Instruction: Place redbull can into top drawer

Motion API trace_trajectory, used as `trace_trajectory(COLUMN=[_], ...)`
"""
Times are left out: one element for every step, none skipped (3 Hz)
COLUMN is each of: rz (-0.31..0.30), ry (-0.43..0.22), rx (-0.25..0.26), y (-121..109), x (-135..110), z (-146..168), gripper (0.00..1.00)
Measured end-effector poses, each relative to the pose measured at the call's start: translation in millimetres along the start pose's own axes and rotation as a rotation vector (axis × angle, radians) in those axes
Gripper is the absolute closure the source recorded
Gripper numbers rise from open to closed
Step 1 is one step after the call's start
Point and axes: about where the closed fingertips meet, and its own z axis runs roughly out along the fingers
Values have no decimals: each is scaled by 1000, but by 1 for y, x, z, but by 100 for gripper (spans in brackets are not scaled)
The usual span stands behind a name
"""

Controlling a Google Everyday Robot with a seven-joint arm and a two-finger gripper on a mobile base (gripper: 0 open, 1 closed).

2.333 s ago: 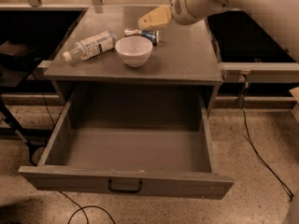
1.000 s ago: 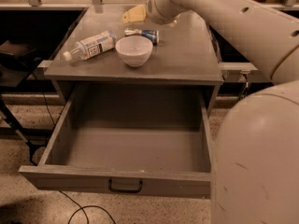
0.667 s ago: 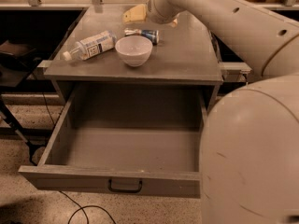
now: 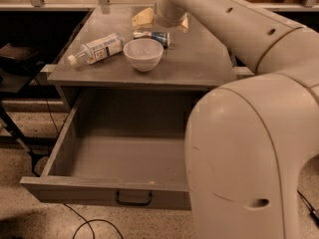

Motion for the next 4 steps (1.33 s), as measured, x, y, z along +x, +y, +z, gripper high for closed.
trace_trajectory(rz=[-2,-15,-33,-51], ry=[9,8,-6,-13], rx=[26,31,11,-3], y=[-2,-1,-1,1], x=[-2,-4,-4,-4], z=[9,15,20,27], gripper=[0,0,0,0])
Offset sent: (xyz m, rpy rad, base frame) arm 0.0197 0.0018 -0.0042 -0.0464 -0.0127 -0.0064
